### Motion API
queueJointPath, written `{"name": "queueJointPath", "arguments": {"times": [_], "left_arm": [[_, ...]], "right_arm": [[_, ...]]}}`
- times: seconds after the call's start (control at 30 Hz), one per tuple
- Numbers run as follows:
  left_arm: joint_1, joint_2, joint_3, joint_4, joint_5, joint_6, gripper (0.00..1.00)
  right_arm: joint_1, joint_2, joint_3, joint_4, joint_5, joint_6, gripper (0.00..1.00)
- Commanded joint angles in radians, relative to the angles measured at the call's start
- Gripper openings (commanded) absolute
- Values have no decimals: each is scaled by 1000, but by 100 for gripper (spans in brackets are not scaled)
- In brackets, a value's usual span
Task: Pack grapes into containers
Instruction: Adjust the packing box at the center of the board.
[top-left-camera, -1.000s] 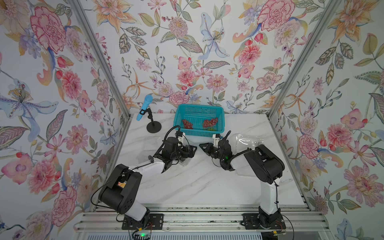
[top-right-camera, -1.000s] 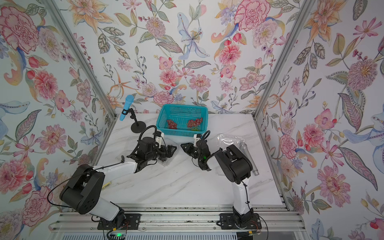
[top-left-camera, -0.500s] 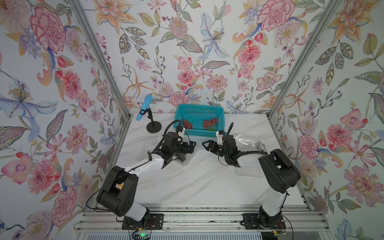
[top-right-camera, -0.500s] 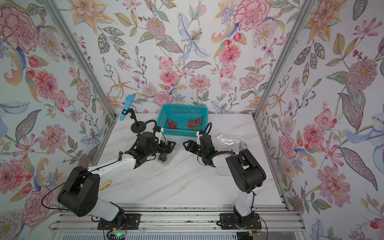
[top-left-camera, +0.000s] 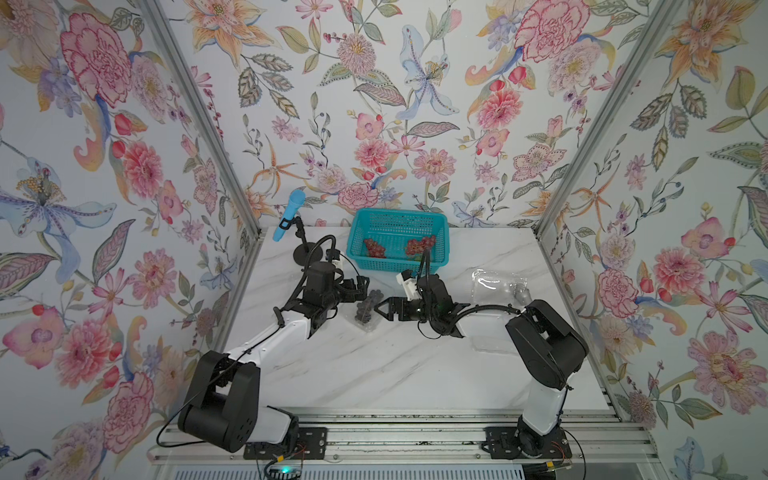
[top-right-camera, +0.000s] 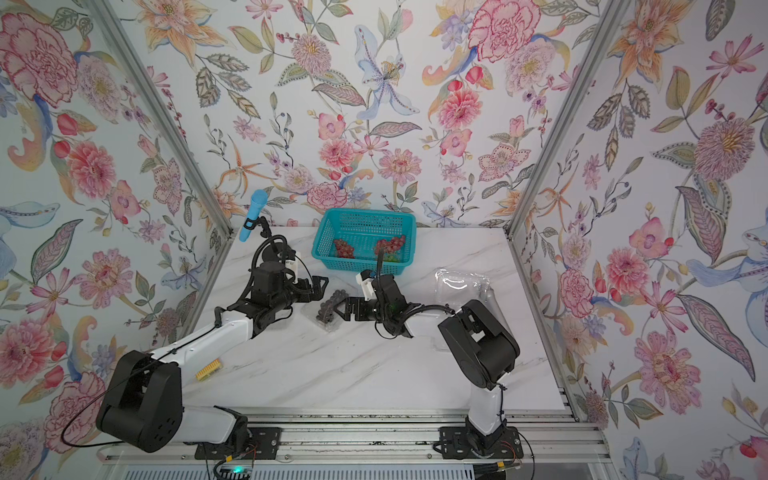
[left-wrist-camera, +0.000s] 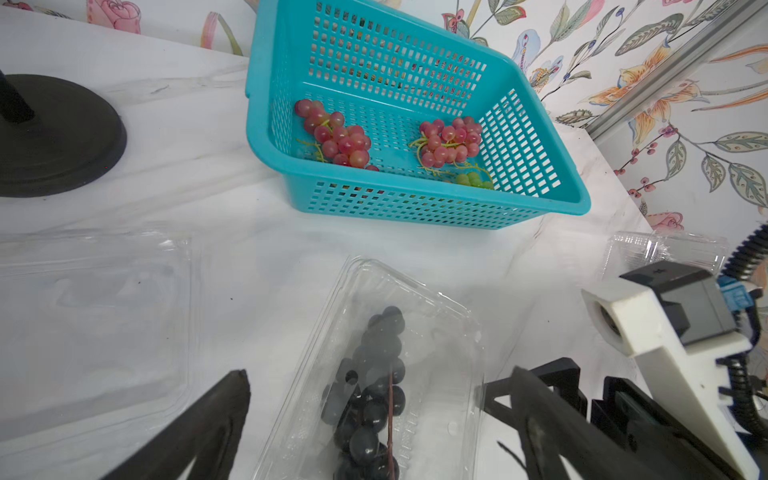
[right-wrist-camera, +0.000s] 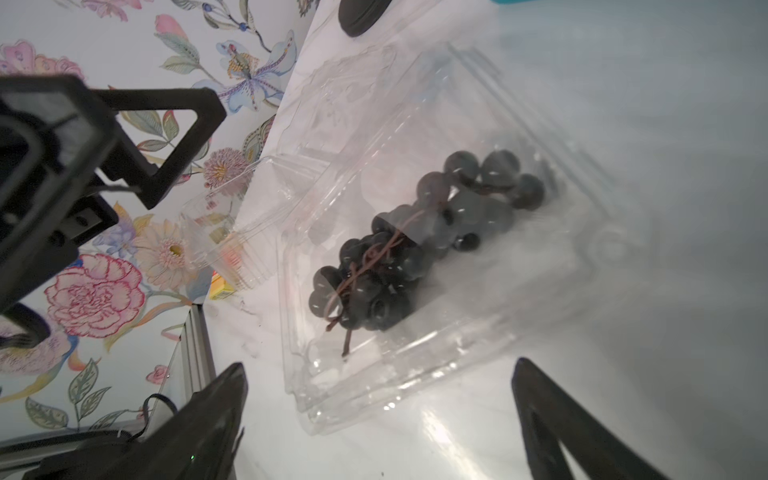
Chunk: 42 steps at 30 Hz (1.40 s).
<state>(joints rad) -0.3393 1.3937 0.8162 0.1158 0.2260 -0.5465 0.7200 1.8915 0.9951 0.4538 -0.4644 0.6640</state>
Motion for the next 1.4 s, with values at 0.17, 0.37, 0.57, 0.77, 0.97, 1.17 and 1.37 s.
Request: {"name": "queueJointPath", "arguments": {"times": [0.17,0.37,0.57,0.77,0.97,1.17,1.37], "left_arm": [[68,-99,-92,-7,-15,-45,100],[130,-140,-132,-32,-18,-37,100],[145,-116,-142,-20,12,-25,100],[142,-92,-142,64,73,-38,100],[105,-69,-115,102,91,-17,100],[26,-30,-94,156,91,-13,100],[-50,17,-74,197,84,-24,100]], "right_arm": [[30,159,190,59,-44,103,97],[2,134,183,-3,12,100,97],[-104,-26,35,-51,36,50,98],[-232,-222,-32,-254,61,-92,100],[-432,-412,-70,-462,164,-177,100],[-649,-461,-64,-604,205,-195,100],[-674,-402,-82,-605,166,-217,100]]}}
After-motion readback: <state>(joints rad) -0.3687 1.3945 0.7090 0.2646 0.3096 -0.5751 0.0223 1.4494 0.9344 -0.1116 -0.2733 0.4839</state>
